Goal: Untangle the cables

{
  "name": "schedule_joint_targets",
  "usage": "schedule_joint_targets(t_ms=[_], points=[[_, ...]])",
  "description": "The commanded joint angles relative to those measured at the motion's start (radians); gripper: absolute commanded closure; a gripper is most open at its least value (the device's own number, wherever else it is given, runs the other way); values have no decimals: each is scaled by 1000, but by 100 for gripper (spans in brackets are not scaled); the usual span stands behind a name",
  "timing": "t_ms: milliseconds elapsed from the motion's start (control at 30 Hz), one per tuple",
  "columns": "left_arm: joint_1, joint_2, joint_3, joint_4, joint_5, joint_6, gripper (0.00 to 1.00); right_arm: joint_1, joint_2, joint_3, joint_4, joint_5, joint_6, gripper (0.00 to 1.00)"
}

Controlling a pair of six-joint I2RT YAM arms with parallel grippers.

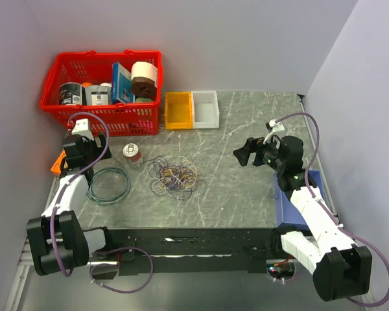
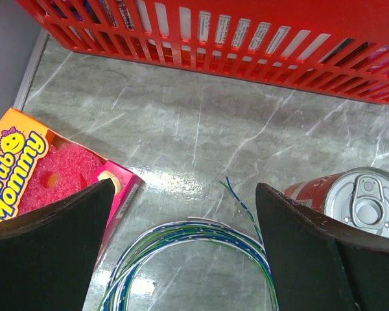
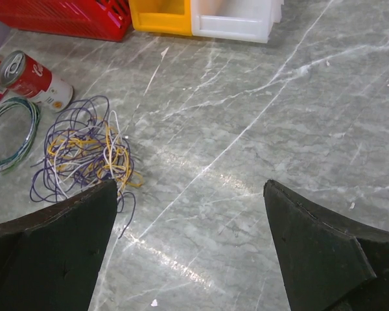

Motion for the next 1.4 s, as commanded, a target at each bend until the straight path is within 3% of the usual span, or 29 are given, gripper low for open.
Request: schedule_joint_targets(t_ms=[0, 200, 367, 433, 567, 600, 667, 800, 967, 1267, 1300, 1367], points=[[3, -5, 13, 8, 10, 11, 4, 9, -21, 9, 19, 30, -17, 0], [4, -33, 105, -115, 118, 98, 4, 9, -70, -11, 36, 59, -16, 0], [-2, -54, 354, -343, 485, 236, 8, 15, -99, -22, 93, -31, -8, 0], [-63, -43, 436, -509, 598, 343, 8, 28, -102, -21, 110, -80, -19, 0], [-322, -14, 588, -702, 509, 460, 7, 157, -90, -2, 90, -36, -83, 0], [-438, -2, 590, -718, 448, 477, 5, 177, -76, 1, 87, -29, -95, 0], [-534, 38, 584, -752, 411, 522, 2, 208, -62, 12, 88, -29, -114, 0], [-739, 111, 518, -781, 345, 646, 4, 233, -27, 19, 110, -32, -89, 0], [-844, 255, 450, -626, 213, 672, 4, 237, -15, 10, 107, -4, -86, 0], [-850, 547, 509, -548, 113, 646, 2, 240, 4, -2, 102, 11, -89, 0], [-850, 556, 512, -566, 130, 643, 6, 240, 7, -1, 98, 13, -94, 0], [-850, 564, 524, -574, 150, 638, 27, 240, 16, 6, 92, 17, -97, 0]])
